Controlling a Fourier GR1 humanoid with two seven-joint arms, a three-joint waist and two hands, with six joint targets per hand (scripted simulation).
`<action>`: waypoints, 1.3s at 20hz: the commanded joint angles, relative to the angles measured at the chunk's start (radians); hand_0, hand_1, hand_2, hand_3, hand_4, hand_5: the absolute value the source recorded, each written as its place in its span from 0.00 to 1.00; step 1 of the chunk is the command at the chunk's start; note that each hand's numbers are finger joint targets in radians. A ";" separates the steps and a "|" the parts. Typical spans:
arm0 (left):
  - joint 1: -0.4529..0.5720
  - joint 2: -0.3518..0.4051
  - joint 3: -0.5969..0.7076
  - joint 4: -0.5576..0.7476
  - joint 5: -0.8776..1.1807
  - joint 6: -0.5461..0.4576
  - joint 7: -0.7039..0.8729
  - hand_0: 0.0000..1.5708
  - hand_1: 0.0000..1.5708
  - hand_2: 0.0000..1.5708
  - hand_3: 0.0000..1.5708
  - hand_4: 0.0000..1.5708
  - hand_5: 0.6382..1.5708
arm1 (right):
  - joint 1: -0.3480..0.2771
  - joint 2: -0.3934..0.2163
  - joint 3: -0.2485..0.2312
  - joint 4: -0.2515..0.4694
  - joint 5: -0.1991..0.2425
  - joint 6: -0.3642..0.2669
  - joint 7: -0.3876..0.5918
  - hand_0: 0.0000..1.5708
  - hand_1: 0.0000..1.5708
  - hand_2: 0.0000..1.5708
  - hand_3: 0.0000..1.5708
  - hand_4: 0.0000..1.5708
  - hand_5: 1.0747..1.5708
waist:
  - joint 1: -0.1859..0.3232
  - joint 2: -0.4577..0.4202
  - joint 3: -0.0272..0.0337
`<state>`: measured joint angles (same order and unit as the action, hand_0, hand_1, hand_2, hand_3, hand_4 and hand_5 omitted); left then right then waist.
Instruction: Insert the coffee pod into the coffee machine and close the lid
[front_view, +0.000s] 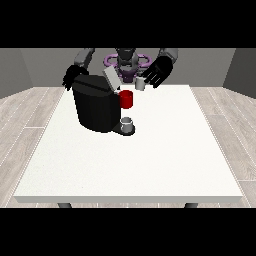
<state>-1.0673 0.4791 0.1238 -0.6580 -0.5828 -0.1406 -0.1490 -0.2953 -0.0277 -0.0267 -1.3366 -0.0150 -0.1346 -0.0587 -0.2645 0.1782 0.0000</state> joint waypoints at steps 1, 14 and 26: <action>-0.082 -0.004 -0.004 -0.002 -0.007 -0.036 0.056 0.80 0.80 0.84 0.80 0.31 1.00 | -0.082 -0.037 -0.034 0.010 0.004 -0.013 0.043 0.00 0.00 0.00 0.00 0.35 1.00 | -0.001 0.020 0.0003; -0.109 -0.015 -0.004 0.018 -0.045 0.019 0.046 0.82 0.82 0.84 0.78 0.32 1.00 | -0.036 -0.005 -0.017 -0.015 -0.009 -0.011 -0.040 0.00 0.00 0.00 0.00 0.34 1.00 | -0.039 0.098 0.0004; -0.103 -0.066 -0.026 0.016 -0.065 0.009 0.056 0.75 0.75 0.80 0.76 0.32 1.00 | -0.005 -0.033 -0.058 0.006 -0.040 0.018 -0.088 0.00 0.00 0.00 0.00 0.31 1.00 | -0.029 0.072 0.0006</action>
<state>-1.1631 0.4402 0.1124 -0.6329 -0.6339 -0.1378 -0.1172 -0.3052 -0.0393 -0.0544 -1.3588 -0.0372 -0.1387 -0.0976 -0.2954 0.2501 0.0002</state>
